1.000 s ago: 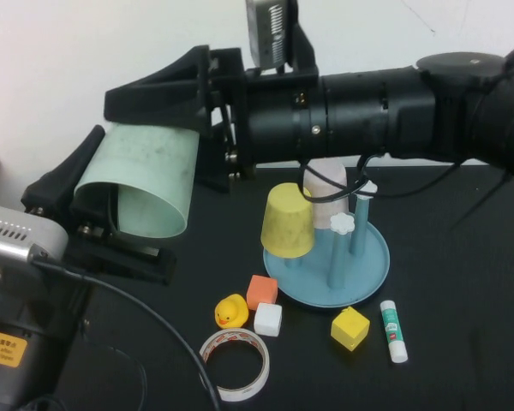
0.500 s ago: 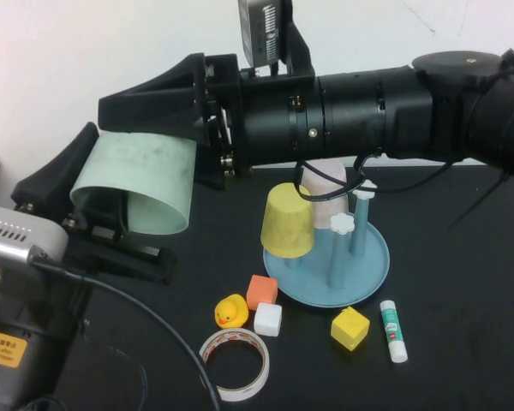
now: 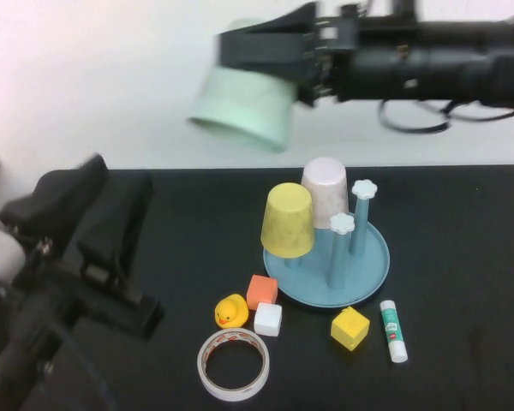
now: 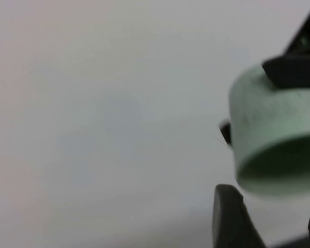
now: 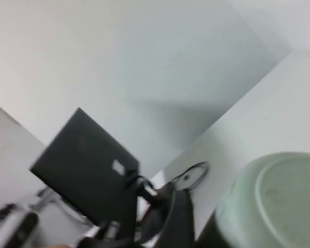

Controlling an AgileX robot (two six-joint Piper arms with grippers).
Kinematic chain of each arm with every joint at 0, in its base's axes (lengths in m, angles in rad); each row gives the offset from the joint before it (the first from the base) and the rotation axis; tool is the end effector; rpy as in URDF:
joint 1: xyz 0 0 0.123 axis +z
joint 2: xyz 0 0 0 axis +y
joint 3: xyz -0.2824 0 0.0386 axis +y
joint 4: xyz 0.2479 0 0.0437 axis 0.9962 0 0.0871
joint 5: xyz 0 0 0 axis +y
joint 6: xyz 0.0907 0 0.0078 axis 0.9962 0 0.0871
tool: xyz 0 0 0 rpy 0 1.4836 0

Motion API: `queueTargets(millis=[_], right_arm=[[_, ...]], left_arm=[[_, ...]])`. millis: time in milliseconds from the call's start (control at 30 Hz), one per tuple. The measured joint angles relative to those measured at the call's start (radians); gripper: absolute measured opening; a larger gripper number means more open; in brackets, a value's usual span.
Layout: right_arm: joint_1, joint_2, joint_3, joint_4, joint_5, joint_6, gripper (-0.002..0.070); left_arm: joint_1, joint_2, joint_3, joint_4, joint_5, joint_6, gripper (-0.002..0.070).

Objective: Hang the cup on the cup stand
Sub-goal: Place the cup on the cup holder

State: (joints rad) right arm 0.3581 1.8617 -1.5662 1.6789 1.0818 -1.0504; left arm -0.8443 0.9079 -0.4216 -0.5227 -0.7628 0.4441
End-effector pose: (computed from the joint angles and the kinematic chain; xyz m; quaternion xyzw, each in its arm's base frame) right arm 0.3573 0.2191 0.3517 -0.2344 0.6686 0.6263 0.3252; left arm 0.1417 -0.1123 0.3167 0.1270 0.5904 -0.2095 0.7691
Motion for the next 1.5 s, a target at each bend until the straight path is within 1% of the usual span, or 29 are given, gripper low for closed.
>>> queueTargets(millis=[67,100,133,200,267,300,367,467,533,633,900,1133,1333,1500], right_arm=[[-0.052,0.000,0.000,-0.011,0.048,-0.074,0.0591],[-0.079,-0.001,-0.001,-0.028,0.070,-0.113,0.0591],[-0.103,-0.001,-0.001,-0.052,0.082,-0.143,0.0591],[-0.146,-0.001,-0.001,-0.115,0.096,-0.205,0.0591],[-0.176,-0.001,-0.001,-0.191,0.099,-0.253,0.0591],[-0.187,-0.001,-0.001,-0.235,0.088,-0.270,0.0591],[-0.195,-0.001,-0.001,-0.317,0.043,-0.290,0.0591],[-0.194,-0.001,-0.001,-0.428,-0.055,-0.308,0.0591],[-0.193,0.005,-0.001,-0.451,-0.098,-0.334,0.0591],[-0.192,0.022,-0.001,-0.449,-0.139,-0.392,0.0591],[-0.192,0.126,-0.001,-0.415,-0.184,-0.510,0.0591],[-0.192,0.215,-0.001,-0.346,-0.169,-0.645,0.0591],[-0.192,0.262,-0.001,-0.361,-0.110,-0.743,0.0591],[-0.192,0.289,-0.001,-0.374,-0.105,-0.801,0.0591]], left_arm=[[0.000,-0.056,0.000,0.002,0.110,-0.004,0.0281],[0.000,-0.082,0.000,0.002,0.168,-0.004,0.0260],[0.000,-0.103,0.000,0.002,0.212,-0.004,0.0230],[0.000,-0.149,0.000,-0.002,0.314,-0.004,0.0139],[0.000,-0.184,0.000,-0.005,0.401,0.003,0.0064],[0.000,-0.199,0.000,-0.005,0.440,0.009,0.0042],[0.000,-0.218,0.000,-0.005,0.503,0.027,0.0019],[0.000,-0.221,0.002,-0.005,0.584,0.042,0.0006],[0.000,-0.221,0.006,-0.005,0.630,0.052,0.0004],[0.000,-0.221,0.010,-0.005,0.672,0.059,0.0001],[0.000,-0.221,0.010,-0.005,0.683,0.067,0.0000],[0.000,-0.221,0.010,-0.005,0.685,0.069,0.0000],[0.000,-0.221,0.010,-0.005,0.694,0.073,0.0000],[0.000,-0.221,0.010,-0.005,0.731,0.101,0.0000]])
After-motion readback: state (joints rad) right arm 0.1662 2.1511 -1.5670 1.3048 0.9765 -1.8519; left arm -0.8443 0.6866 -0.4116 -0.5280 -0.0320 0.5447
